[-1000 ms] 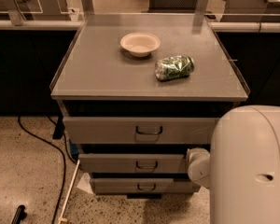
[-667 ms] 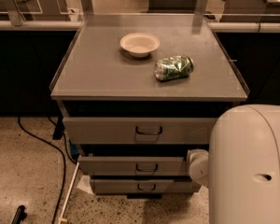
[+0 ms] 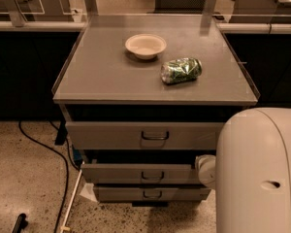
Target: Open middle drawer
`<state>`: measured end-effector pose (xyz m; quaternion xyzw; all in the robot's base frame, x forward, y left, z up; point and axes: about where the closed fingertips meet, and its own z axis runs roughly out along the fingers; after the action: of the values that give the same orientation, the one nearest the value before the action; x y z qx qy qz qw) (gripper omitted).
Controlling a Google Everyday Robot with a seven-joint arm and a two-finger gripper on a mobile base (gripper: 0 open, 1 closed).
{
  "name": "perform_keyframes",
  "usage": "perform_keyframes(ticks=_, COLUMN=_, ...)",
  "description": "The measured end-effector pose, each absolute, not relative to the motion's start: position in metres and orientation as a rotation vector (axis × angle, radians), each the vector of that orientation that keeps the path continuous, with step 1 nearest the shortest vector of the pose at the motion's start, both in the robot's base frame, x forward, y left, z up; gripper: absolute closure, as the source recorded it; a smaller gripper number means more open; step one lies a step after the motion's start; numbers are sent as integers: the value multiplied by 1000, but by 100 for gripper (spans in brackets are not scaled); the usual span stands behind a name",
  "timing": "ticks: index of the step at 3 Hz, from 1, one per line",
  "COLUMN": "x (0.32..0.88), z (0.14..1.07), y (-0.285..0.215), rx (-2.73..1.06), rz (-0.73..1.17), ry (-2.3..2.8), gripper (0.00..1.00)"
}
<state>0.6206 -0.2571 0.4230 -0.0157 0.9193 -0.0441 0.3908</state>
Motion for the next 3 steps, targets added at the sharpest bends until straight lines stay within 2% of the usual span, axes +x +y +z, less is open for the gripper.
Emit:
perform_keyframes(ticks=2, x=612, z=423, y=-252, rx=-113, rz=-49, ry=2381, gripper=100)
perform_keyframes(ticks=3, x=606, z=431, y=-243, rx=-243, rz=87, ry=2389, gripper=100)
